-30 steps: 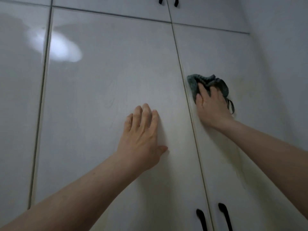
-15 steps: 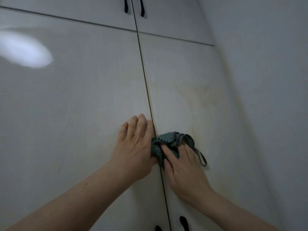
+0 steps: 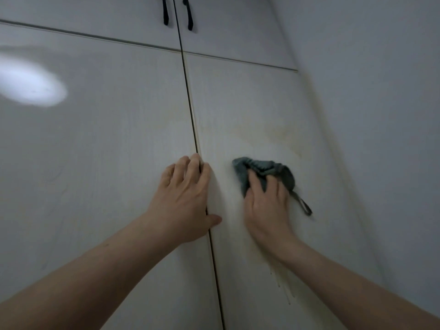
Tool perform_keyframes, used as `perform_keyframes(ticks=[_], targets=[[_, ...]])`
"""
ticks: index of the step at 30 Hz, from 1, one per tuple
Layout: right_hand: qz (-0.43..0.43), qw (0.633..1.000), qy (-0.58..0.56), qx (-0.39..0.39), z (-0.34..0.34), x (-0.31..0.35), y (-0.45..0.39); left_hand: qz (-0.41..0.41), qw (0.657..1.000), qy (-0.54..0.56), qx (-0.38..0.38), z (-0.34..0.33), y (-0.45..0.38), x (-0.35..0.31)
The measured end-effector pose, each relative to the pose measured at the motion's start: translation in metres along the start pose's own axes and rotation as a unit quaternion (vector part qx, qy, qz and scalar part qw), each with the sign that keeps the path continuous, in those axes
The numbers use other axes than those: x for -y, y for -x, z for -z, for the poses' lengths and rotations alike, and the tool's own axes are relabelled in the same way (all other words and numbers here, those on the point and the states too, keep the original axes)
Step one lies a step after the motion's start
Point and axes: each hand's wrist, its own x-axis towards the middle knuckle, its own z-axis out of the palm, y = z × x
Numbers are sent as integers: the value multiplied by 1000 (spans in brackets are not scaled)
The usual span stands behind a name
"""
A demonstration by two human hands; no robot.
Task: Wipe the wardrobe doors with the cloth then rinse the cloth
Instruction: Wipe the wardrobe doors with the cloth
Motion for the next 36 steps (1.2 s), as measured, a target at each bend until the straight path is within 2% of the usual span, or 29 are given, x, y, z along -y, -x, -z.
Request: perform_keyframes(ticks=[3, 7, 9, 12, 18, 22, 25, 28, 31, 36], targets=[[107, 994, 0, -8, -3, 27, -2, 11, 1000, -1, -12, 3, -6, 4], [151, 988, -12, 6, 3, 44, -46, 28, 997, 7, -67, 4, -18, 3], [157, 988, -5, -1, 5, 41, -70, 25, 998, 9, -61, 6, -25, 4], [103, 994, -1, 20, 6, 18, -109, 12, 999, -3, -47, 4, -35, 3], [-87, 996, 8, -16, 20, -85, -133, 28, 999, 12, -38, 1, -45, -8], [-111, 993, -6, -27, 14, -106, -97, 49, 999, 11, -20, -1, -48, -11], [-51, 998, 15, -21, 6, -84, -62, 57, 998, 4, -14, 1, -49, -16], [61, 998, 32, 16, 4, -48, -42, 56, 998, -7, -9, 4, -48, -18], [159, 987, 5, 15, 8, -8, -46, 36, 999, -19, -26, 6, -46, -14], [213, 976, -8, 31, 13, 35, -95, 31, 999, -28, -30, 11, -45, -1]])
